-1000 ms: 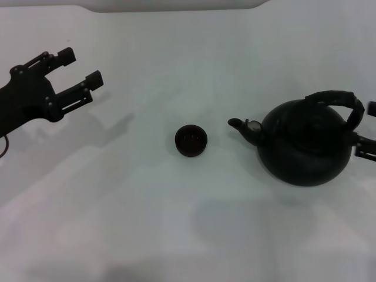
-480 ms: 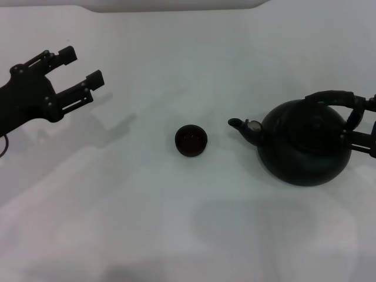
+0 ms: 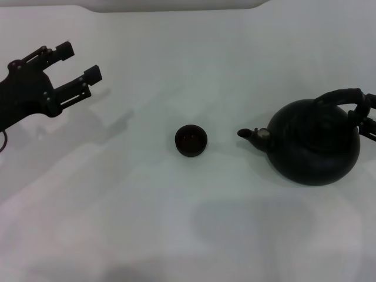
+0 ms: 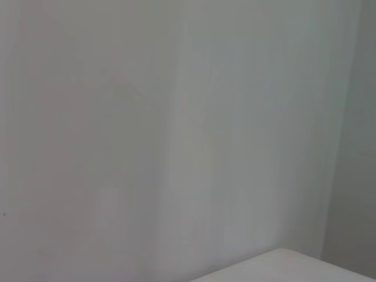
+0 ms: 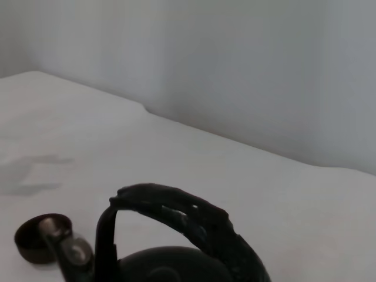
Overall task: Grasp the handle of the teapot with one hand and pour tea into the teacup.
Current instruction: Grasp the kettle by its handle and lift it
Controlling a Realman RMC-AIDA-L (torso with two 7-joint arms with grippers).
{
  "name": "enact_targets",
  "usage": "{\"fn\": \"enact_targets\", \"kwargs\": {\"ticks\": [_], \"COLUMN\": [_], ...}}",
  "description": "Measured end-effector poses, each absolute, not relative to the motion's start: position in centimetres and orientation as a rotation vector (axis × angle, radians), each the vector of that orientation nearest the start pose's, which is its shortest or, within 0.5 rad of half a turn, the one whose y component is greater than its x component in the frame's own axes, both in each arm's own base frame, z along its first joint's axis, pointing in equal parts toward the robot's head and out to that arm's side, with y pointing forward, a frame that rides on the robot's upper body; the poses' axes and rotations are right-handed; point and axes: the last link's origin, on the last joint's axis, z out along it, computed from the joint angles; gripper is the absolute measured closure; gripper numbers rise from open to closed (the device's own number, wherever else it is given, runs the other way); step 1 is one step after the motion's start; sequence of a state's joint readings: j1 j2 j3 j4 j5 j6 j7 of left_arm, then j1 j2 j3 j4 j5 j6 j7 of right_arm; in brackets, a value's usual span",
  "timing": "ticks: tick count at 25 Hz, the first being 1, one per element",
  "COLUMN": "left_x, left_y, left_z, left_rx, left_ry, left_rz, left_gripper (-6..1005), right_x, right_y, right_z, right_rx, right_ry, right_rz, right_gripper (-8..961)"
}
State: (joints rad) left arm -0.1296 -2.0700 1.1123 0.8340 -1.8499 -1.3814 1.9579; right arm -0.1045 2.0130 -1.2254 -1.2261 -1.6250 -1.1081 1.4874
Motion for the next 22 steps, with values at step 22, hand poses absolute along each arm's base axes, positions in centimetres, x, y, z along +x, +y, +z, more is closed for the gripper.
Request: {"fn": "enact_targets", "kwargs": {"ticks": [22], "left_x": [-29.3], "left_y": [27.8], "left_z": [2.5], "left_rx": [-2.302], "left_ry": [-0.536], "left_rz": [-0.927], "left_gripper": [235], "right_x": [33.3], "right_y": [26.4], "right_z": [5.1], "right_rx": [-2.301], "right_ry": [0.732], "right_rz": [0.366], "right_gripper": [614]}}
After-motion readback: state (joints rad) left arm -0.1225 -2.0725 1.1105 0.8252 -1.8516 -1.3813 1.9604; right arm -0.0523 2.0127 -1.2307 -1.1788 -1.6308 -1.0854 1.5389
